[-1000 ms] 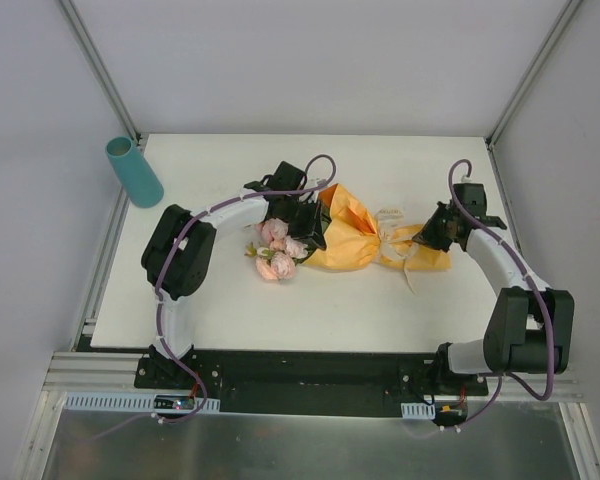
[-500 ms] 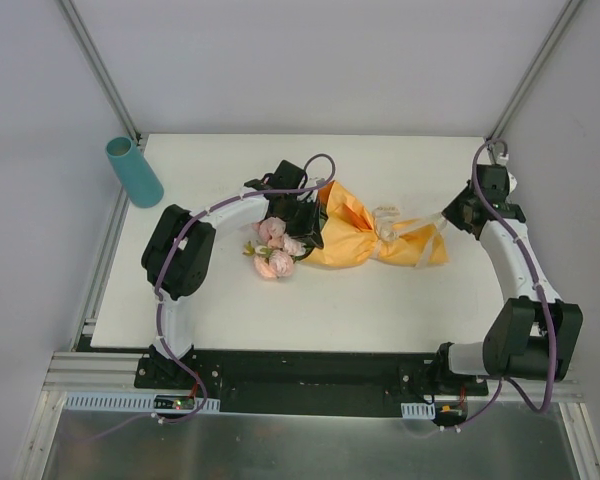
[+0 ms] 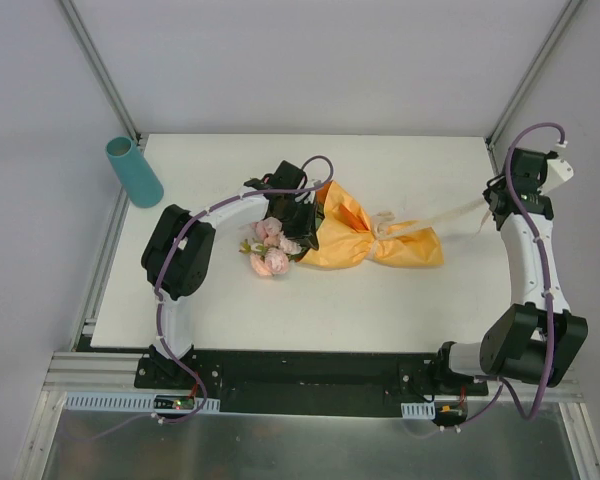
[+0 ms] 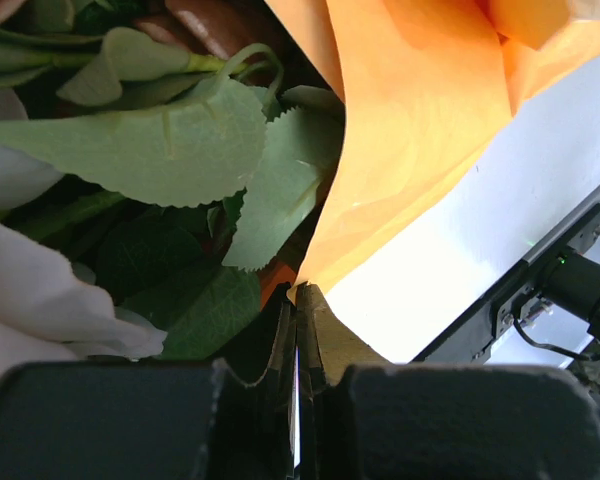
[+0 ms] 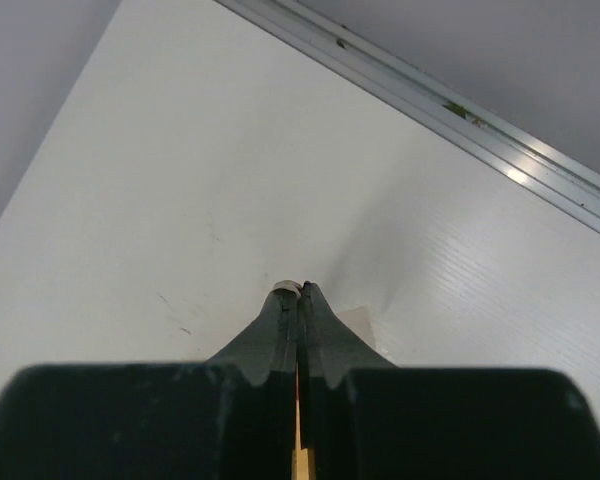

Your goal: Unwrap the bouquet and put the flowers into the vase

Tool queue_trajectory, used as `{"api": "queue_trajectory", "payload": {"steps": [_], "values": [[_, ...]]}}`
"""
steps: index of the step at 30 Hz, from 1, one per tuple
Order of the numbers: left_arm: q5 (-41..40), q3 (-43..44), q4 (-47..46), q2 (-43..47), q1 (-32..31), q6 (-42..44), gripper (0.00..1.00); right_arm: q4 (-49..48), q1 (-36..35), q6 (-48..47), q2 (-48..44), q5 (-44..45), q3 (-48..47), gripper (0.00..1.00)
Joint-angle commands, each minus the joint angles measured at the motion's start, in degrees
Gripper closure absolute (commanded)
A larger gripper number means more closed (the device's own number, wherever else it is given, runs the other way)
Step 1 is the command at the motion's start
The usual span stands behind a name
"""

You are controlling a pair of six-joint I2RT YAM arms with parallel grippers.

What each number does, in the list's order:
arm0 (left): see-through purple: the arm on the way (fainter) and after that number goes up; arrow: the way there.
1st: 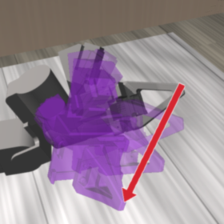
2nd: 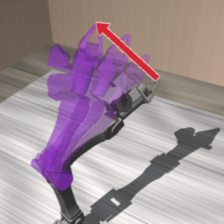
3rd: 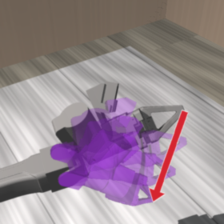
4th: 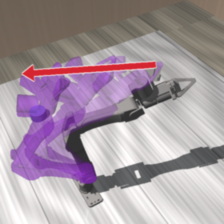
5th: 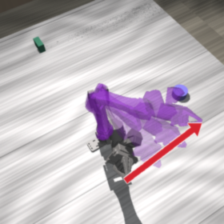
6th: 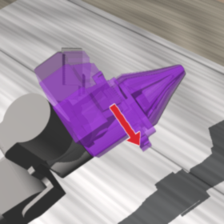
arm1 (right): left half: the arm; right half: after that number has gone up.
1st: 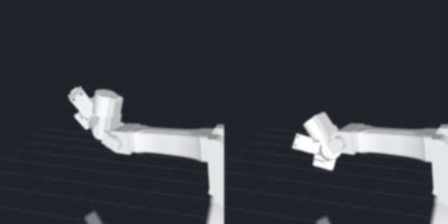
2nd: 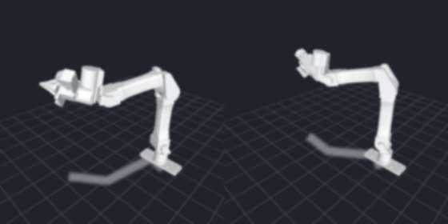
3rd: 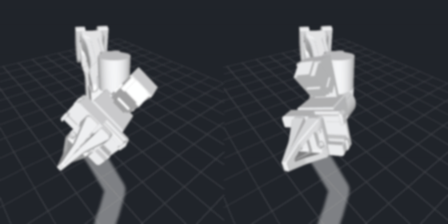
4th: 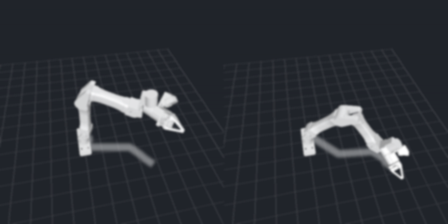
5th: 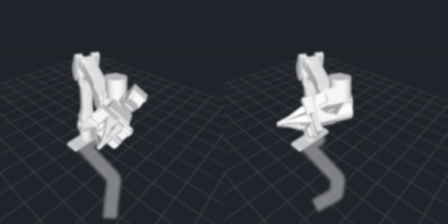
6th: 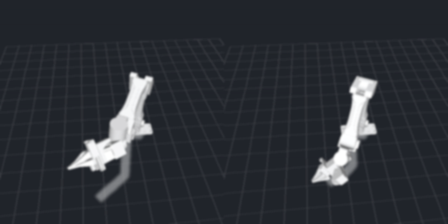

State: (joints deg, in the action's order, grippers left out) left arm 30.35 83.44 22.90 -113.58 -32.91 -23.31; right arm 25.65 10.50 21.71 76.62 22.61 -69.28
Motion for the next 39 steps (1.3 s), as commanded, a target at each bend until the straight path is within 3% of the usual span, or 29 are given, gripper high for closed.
{"api": "queue_trajectory", "payload": {"steps": [1,8,11,14,17,21,25,31,39], "values": [[-3.54,1.55,2.86,1.43,0.47,0.99,1.0,-3.32,1.62,-1.67,1.24,3.66,-6.65,1.0],[-1.26,1.73,3.12,1.34,0.39,-0.33,1.0,0.53,2.95,-0.36,4.06,2.02,-12.02,0.98],[-0.38,1.73,3.12,1.87,0.39,-1.03,0.99,3.7,2.86,1.31,3.72,-4.39,-10.97,0.76],[0.76,1.55,3.12,3.62,0.39,-1.74,0.86,5.28,1.98,2.01,1.35,-10.64,-7.2,0.61],[0.59,1.81,3.21,6.52,0.39,-2.0,0.72,4.41,0.67,2.72,-2.51,-16.09,-2.02,0.53],[0.32,4.62,3.12,9.6,0.39,-2.97,0.58,0.9,-2.76,2.11,-7.09,-26.11,4.66,0.52],[0.15,8.31,3.21,9.61,0.39,-3.32,0.47,-2.96,-8.82,2.97,-9.73,-26.74,9.41,0.51],[3.4,8.23,3.03,5.13,0.39,-3.32,0.48,-9.29,-18.4,4.74,-4.65,-23.06,11.27,0.49],[5.16,6.56,3.12,1.96,-0.49,-2.18,0.5,-14.31,-24.12,9.13,10.72,-17.43,5.74,0.42]]}}
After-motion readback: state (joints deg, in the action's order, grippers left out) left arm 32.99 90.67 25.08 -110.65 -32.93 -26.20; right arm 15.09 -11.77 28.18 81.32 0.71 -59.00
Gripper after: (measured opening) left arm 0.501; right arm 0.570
